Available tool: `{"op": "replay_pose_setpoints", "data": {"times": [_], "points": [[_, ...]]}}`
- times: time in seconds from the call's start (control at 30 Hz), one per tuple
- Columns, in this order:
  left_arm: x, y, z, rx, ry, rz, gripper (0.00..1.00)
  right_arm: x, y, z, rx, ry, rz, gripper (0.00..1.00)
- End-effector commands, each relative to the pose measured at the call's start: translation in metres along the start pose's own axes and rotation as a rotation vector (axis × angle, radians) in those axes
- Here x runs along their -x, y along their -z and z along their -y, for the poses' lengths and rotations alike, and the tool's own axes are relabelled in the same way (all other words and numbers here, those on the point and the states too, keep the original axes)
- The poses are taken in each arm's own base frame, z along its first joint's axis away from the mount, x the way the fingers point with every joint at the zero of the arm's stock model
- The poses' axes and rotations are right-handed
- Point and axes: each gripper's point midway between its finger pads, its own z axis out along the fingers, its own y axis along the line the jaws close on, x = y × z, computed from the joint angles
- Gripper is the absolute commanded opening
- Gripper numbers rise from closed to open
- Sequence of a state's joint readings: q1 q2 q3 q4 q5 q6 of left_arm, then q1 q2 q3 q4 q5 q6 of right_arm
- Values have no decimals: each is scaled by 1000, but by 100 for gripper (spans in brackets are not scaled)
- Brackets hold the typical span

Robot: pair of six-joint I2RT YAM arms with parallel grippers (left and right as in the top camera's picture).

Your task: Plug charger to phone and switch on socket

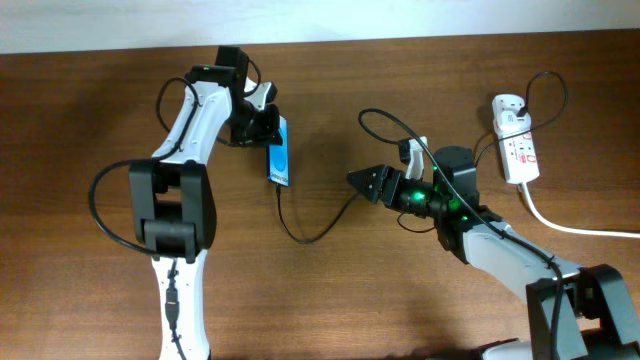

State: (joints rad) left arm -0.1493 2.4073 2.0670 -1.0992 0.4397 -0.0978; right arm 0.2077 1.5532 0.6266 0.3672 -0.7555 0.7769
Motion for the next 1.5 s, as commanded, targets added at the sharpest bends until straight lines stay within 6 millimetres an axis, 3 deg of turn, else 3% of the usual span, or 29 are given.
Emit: {"op": "replay_pose_setpoints", "data": {"times": [0.0,0.17,0.33,0.77,1.03,1.07,1.1,1.13,1.17,1.23,1.3,1.37,1.4,1.43,1.47], "points": [[0,-13,-17,70,-12,-14,13,4,-1,-6,4,30,12,79],[0,-12,-22,95,-13,-12,20,4,-1,-6,4,30,12,79],[-3,-11,-34,169,-6,-24,19,4,-1,-6,4,30,12,80],[-3,-9,-40,204,-6,-24,47,4,-1,-6,4,30,12,84],[0,-8,-40,203,-9,-13,48,3,-1,-6,8,32,9,84],[5,4,-38,203,-8,6,48,2,-1,-7,14,51,3,84],[16,29,-32,200,-12,53,49,1,-1,-8,18,62,-2,84],[27,57,-21,197,-27,111,50,1,-1,-8,18,63,-2,84],[38,98,-1,190,-56,195,52,1,-1,-8,19,66,-1,84],[42,152,25,181,-95,302,56,3,2,-14,29,104,5,84],[31,208,51,172,-130,403,63,12,10,-29,43,187,52,88],[18,245,67,166,-153,468,70,21,22,-48,52,287,97,98],[9,263,75,164,-164,498,77,28,27,-48,1,302,106,98],[4,271,79,162,-168,511,95,34,34,-52,-51,316,81,98],[0,273,79,163,-167,505,100,40,41,-55,-111,334,61,98]]}}
